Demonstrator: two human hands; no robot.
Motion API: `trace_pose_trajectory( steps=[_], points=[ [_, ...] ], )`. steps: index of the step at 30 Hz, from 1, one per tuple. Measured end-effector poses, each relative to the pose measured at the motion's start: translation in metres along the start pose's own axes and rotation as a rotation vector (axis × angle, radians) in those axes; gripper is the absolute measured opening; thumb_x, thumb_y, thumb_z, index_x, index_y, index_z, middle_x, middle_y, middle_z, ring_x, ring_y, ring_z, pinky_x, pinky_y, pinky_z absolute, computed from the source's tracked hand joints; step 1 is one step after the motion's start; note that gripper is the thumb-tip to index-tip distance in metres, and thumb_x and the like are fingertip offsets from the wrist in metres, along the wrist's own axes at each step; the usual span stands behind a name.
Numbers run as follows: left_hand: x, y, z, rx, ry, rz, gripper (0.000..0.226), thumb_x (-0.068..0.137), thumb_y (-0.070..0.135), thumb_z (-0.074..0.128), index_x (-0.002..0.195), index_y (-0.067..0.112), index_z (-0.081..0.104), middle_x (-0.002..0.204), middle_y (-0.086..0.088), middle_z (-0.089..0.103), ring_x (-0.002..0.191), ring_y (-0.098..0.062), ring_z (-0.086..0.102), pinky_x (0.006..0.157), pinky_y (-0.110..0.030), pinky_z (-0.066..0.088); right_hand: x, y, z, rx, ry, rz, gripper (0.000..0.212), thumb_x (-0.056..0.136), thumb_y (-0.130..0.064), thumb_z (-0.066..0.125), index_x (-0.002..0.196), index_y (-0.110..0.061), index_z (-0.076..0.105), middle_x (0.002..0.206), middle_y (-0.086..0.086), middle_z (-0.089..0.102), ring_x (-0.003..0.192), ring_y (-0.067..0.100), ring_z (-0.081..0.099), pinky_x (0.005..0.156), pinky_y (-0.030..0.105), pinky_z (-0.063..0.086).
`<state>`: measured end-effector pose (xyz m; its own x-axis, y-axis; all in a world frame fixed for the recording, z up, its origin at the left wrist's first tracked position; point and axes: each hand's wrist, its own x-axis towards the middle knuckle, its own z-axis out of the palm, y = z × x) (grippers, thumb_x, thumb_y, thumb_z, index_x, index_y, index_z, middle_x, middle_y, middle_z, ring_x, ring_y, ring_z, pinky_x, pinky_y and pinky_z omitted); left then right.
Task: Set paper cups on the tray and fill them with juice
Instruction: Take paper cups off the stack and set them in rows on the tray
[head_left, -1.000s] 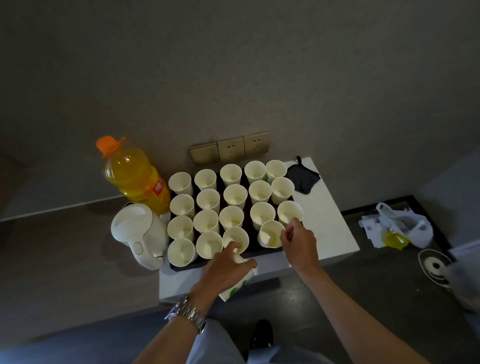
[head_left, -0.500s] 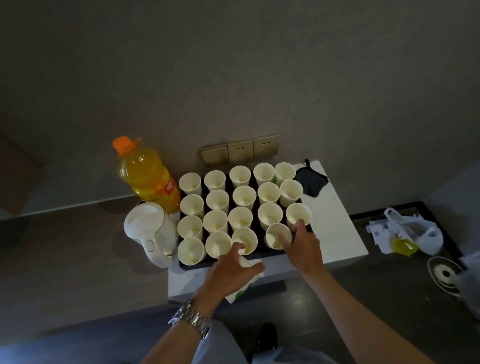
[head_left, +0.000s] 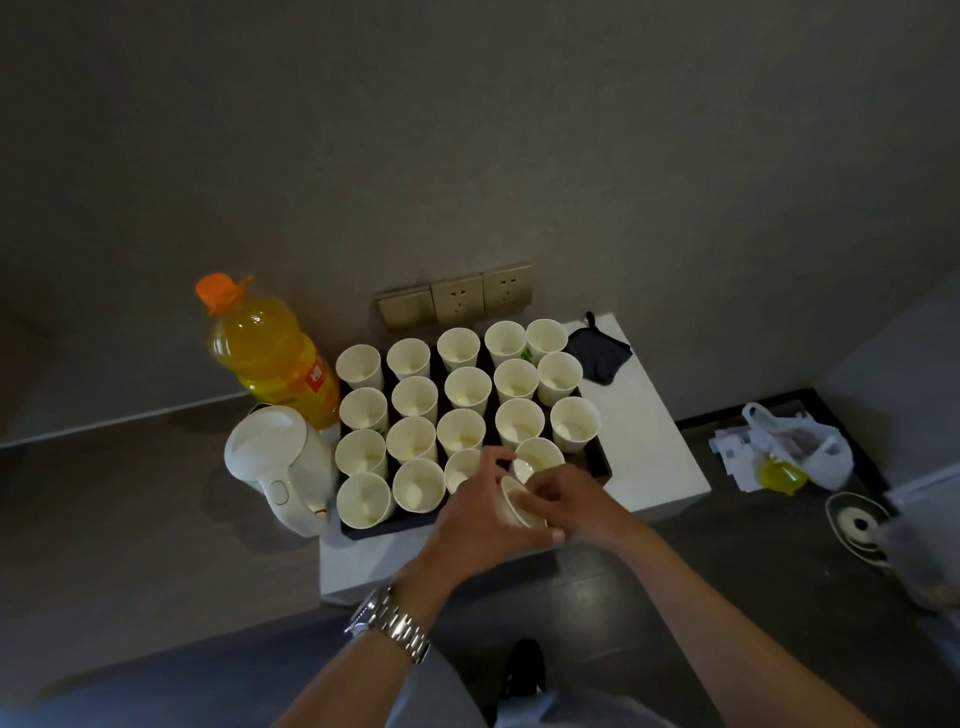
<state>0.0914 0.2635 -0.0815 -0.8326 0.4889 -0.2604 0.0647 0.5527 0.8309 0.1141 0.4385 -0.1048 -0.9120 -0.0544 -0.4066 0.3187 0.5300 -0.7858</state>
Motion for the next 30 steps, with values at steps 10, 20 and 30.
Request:
trace_pose_trajectory(
  steps=[10,20,30],
  points=[
    [0.004,0.001,0.0,0.077,0.048,0.051,0.075,0.071,0.062,0.083,0.131,0.043,0.043,0.126,0.028,0.052,0.117,0.005,0.05,0.087,-0.011,0.04,-0.028,0.028,-0.057,0.039,0.2,0.12,0.016,0.094,-0.026,0.07,0.089,-0.012,0.068,0.071,0.008,0.072,0.052,0.013,0.067,0.052,0.021,0.054],
    [0.064,0.011,0.005,0.386,0.333,-0.015,0.021,0.095,0.041,0.066,0.11,0.032,0.077,0.095,0.009,0.072,0.088,-0.015,0.067,0.071,-0.028,0.049,-0.017,0.057,-0.082,-0.209,0.551,0.177,0.024,0.095,-0.021,0.066,0.074,-0.01,0.064,0.058,0.002,0.066,0.045,0.006,0.061,0.05,0.028,0.051],
    [0.091,0.002,0.016,0.448,0.263,-0.078,0.018,0.094,0.033,0.068,0.108,0.031,0.079,0.111,0.002,0.072,0.103,-0.025,0.067,0.086,-0.038,0.055,0.008,0.057,-0.059,-0.305,0.64,0.204,0.029,0.097,-0.026,0.065,0.071,-0.015,0.057,0.064,-0.003,0.056,0.06,0.013,0.056,0.056,0.026,0.04]
  ],
)
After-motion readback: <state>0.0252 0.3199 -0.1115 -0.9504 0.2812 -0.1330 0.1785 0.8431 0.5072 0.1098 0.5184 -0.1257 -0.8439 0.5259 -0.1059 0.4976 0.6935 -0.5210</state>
